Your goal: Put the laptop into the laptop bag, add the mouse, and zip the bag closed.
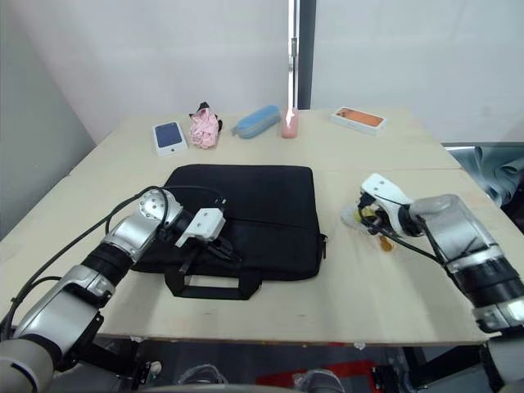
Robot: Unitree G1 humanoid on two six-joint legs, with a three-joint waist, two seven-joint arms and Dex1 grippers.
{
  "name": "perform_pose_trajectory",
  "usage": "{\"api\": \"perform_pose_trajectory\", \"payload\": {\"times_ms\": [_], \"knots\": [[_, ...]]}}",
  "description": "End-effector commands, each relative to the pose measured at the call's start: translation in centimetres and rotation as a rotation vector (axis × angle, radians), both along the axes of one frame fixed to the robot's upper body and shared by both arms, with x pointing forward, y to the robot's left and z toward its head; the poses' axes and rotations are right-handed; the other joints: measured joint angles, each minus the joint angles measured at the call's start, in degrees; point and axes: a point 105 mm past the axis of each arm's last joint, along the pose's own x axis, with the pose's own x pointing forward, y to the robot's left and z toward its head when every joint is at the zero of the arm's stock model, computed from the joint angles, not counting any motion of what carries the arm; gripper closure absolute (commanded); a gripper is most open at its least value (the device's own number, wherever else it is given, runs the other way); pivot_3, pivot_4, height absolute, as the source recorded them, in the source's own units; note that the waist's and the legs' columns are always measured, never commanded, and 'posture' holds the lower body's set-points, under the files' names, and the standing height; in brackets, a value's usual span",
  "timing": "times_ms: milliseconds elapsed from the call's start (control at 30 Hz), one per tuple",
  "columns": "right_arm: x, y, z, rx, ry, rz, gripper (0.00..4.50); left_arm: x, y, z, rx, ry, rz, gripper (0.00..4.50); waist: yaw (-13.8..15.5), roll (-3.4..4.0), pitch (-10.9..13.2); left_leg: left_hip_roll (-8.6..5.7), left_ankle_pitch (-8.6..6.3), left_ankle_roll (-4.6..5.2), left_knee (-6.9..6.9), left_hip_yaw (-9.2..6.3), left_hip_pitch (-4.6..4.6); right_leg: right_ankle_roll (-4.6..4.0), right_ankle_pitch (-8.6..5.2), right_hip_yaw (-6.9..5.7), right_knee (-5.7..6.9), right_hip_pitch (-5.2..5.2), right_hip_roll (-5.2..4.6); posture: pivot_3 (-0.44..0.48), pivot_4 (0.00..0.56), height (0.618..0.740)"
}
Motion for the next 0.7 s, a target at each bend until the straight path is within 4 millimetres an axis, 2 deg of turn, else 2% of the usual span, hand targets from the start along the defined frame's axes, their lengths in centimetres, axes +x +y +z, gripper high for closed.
{"api": "perform_pose_trajectory", "payload": {"times_ms": [33, 133, 233, 267, 400, 500, 567, 700], "knots": [[-0.7, 0.3, 2.0, 0.071, -0.029, 0.032, 2.22, -1.4, 1.7, -3.5, 0.111, 0.189, 0.05, 4.5, -0.08, 0.0, 0.0, 0.0, 0.0, 0.0, -0.02, 0.02, 0.0, 0.0, 0.0, 0.01, -0.02, -0.01, 0.0, 0.0, 0.15, 0.74], [-0.5, -0.7, 2.8, 0.125, -0.039, -0.031, 1.18, -0.8, 1.1, -2.1, 0.045, 0.21, 0.08, 4.5, -0.1, -0.02, 0.02, 0.0, 0.0, 0.0, -0.04, 0.1, -0.02, 0.0, 0.0, 0.08, -0.01, -0.1, 0.0, 0.0, 0.15, 0.74], [-0.6, -2.0, 4.4, 0.175, -0.066, -0.067, 0.16, -0.3, 0.6, 0.0, -0.043, 0.233, 0.113, 4.5, 0.05, -0.13, 0.25, 0.0, 0.0, 0.0, -0.07, 0.19, -0.07, 0.01, 0.0, 0.14, -0.01, -0.18, 0.0, 0.0, 0.15, 0.74], [-0.8, -2.3, 5.1, 0.195, -0.075, -0.071, 0.03, -0.2, 0.6, 0.7, -0.064, 0.232, 0.123, 4.5, 0.13, -0.16, 0.37, 0.0, 0.0, 0.0, -0.09, 0.21, -0.08, 0.01, 0.0, 0.15, -0.02, -0.2, 0.0, 0.0, 0.15, 0.74], [-2.6, -3.1, 8.3, 0.324, -0.113, -0.036, 0.03, 0.1, 0.6, 3.3, -0.134, 0.196, 0.146, 4.5, 0.62, -0.06, 1.03, 0.02, 0.02, 0.03, -0.16, 0.42, -0.26, 0.0, 0.0, 0.24, -0.22, -0.39, 0.02, 0.0, 0.15, 0.74], [-4.3, -3.6, 10.3, 0.419, -0.153, -0.016, 0.03, 0.2, 0.5, 6.3, -0.233, 0.187, 0.181, 4.5, 1.01, -0.46, 1.3, 0.11, 0.29, 0.48, -0.11, 0.42, -1.03, 0.0, 0.0, 0.24, -0.29, -1.0, 0.15, 0.0, 0.15, 0.74], [-5.3, -3.9, 10.8, 0.436, -0.174, -0.008, 0.03, 0.2, 1.0, 8.0, -0.271, 0.185, 0.215, 4.5, 1.29, -0.58, 1.37, 0.15, 0.23, 0.56, -0.02, 0.41, -1.5, 0.0, 0.04, 0.22, -0.24, -1.48, 0.22, 0.0, 0.15, 0.74], [-6.7, -4.4, 10.8, 0.465, -0.23, -0.02, 0.0, 0.5, 4.2, 10.1, -0.297, 0.157, 0.329, 3.34, 1.45, -0.62, 1.41, 0.22, 0.11, 0.69, 0.3, 0.4, -2.27, 0.01, 0.04, 0.1, -0.14, -2.06, 0.45, 0.0, 0.15, 0.74]]}}
